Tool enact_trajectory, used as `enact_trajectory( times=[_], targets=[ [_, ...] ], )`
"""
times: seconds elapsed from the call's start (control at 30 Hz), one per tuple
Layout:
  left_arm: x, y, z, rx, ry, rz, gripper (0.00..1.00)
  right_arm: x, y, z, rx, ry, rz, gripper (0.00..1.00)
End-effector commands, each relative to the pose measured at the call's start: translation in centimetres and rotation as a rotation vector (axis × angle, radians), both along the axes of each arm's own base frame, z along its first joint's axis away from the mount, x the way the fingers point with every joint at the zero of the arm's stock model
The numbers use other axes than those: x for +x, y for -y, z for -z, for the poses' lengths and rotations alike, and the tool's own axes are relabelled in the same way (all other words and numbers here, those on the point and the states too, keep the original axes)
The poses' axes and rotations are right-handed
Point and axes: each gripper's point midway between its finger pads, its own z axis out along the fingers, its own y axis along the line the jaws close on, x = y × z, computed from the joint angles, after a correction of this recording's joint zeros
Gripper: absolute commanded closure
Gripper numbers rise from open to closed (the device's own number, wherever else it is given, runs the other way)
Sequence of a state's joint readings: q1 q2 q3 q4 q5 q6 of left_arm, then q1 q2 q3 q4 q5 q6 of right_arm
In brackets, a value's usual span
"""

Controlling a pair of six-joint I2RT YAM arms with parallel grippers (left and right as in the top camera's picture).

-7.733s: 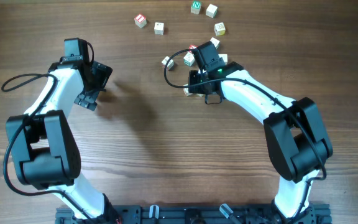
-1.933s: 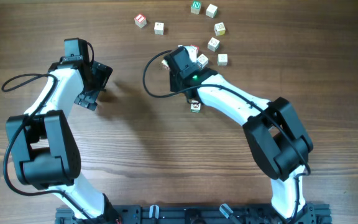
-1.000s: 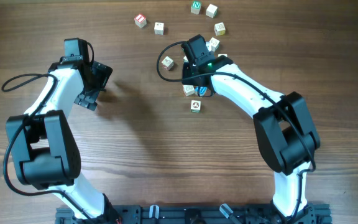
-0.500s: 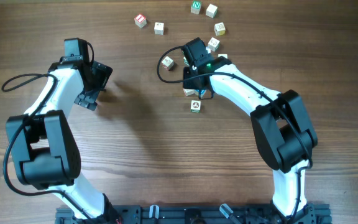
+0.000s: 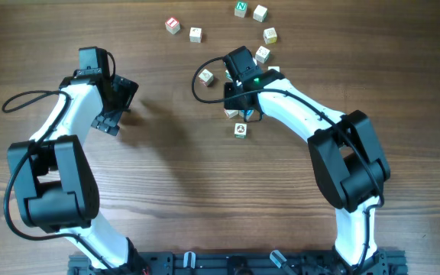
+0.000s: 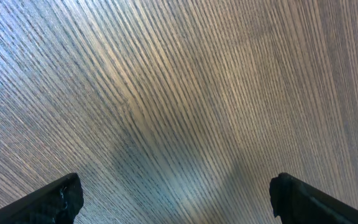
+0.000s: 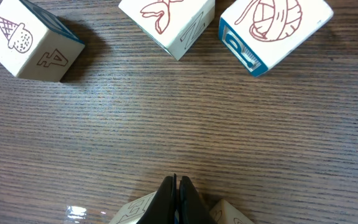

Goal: Form a circle

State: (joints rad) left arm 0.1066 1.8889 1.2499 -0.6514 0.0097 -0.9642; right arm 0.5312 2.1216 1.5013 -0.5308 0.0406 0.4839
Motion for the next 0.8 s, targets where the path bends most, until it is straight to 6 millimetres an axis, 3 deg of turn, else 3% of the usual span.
enact_trajectory(
  times=[0.0,0.77],
  targets=[
    [-0.02,-0.03,0.42,-0.004,-0.010,-0.010,0.00,-0.14,-0.48,0.54,0.005,-0.010,-0.024,0.95],
    [-0.02,-0.03,0.42,-0.004,-0.010,-0.010,0.00,-0.25,-0.36,0.29,-0.011,-0.005,-0.054,0.95]
  ],
)
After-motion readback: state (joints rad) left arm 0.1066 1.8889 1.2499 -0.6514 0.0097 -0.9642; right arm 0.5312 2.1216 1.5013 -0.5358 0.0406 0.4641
